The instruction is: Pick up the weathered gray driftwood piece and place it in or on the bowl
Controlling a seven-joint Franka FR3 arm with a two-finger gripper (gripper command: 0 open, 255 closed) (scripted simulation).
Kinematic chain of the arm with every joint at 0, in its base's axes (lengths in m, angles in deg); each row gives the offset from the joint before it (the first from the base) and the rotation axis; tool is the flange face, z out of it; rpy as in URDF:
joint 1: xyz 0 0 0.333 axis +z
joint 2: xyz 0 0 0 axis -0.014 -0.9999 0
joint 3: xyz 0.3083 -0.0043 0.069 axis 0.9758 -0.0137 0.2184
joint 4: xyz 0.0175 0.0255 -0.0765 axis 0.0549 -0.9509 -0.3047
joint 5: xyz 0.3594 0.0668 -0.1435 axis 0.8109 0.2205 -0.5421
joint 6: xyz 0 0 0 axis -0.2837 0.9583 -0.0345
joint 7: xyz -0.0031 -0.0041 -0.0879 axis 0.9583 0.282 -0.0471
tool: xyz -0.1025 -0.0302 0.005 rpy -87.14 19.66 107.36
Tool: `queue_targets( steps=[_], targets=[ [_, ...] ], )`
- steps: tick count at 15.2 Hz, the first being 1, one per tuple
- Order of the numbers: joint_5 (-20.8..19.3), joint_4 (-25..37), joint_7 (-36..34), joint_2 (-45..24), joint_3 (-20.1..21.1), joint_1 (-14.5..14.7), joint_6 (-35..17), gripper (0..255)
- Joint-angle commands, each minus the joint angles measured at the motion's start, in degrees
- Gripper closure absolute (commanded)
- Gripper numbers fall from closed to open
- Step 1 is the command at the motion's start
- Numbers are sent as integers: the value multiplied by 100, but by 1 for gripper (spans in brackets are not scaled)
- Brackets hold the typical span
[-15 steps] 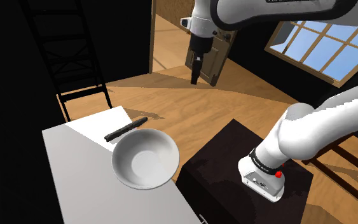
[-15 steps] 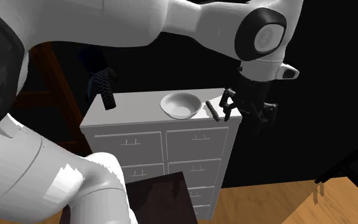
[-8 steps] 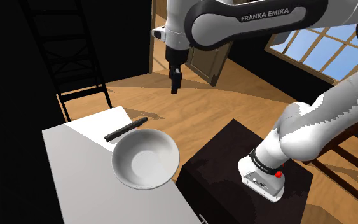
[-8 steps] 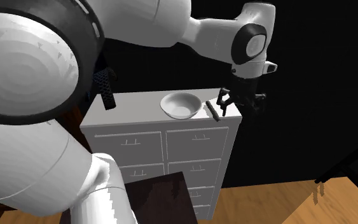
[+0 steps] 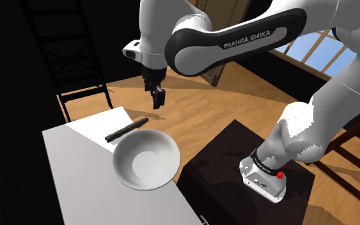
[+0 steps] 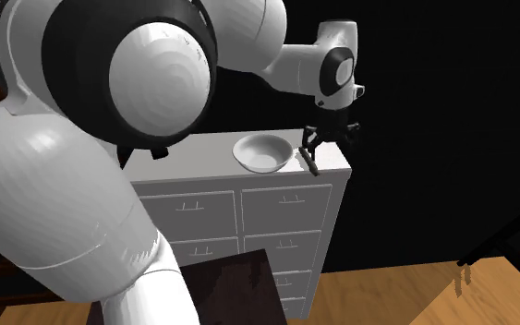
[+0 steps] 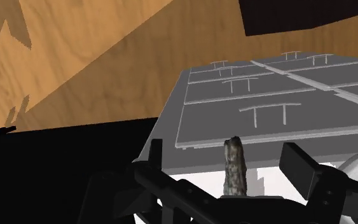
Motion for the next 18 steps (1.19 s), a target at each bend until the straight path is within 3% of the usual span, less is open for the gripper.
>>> queue_targets(
  steps=[1, 7, 18],
  targets=[
    [-198, 179, 96, -329, 148, 126, -209, 0],
    [-789, 444, 410, -990, 501, 506, -739, 0],
    [-1064, 276, 262, -1363, 417, 549, -1244, 0]
  ],
)
